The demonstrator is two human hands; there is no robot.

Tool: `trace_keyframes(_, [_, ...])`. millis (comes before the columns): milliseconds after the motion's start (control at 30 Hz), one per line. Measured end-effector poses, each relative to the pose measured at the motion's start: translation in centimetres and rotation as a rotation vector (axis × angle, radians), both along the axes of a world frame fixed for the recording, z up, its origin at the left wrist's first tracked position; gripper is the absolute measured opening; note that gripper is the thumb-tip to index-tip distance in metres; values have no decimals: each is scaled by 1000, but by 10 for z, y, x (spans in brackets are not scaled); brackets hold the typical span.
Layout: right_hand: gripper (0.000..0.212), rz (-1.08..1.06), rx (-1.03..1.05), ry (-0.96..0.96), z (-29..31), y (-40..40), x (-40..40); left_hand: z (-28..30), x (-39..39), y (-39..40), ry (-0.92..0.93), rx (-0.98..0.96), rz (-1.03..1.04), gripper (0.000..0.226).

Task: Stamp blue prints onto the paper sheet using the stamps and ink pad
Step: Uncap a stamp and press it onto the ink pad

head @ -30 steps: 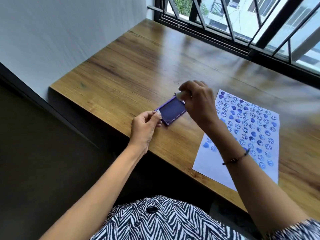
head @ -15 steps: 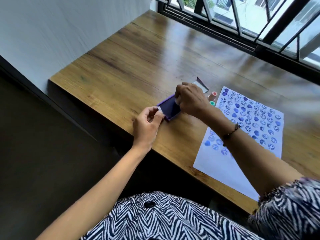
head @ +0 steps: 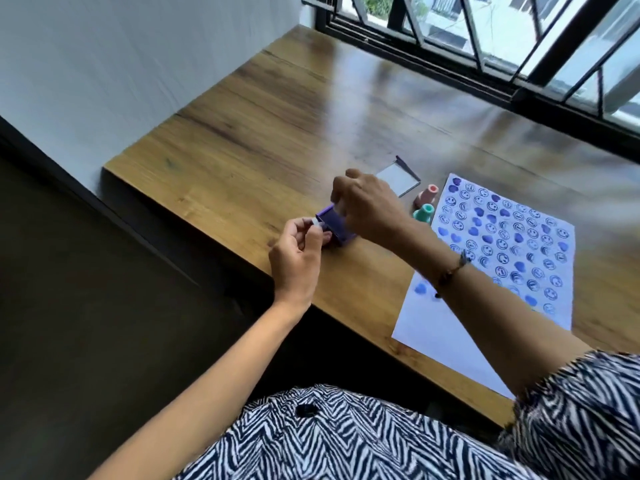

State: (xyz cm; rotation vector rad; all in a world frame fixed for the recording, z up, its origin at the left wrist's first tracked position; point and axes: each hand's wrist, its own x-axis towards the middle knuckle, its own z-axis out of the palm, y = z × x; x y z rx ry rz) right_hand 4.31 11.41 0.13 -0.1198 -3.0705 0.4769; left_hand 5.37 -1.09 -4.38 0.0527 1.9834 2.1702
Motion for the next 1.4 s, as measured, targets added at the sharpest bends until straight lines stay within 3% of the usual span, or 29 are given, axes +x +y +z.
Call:
trace_keyframes(533, [13, -4, -66, -17, 1, -12, 8, 0, 0, 1, 52, -107, 48, 13])
trace_keyframes(867, [12, -55, -44, 52, -4, -7, 14, 2, 1, 4, 35, -71, 26, 7])
trace_keyframes(1200, [16, -85, -22, -6, -3, 12, 6, 5, 5, 4, 50, -77, 18, 3])
trace_keyframes(1400, [17, -138, -49, 18, 1, 23, 2, 3, 4, 3, 84, -96, 3, 9])
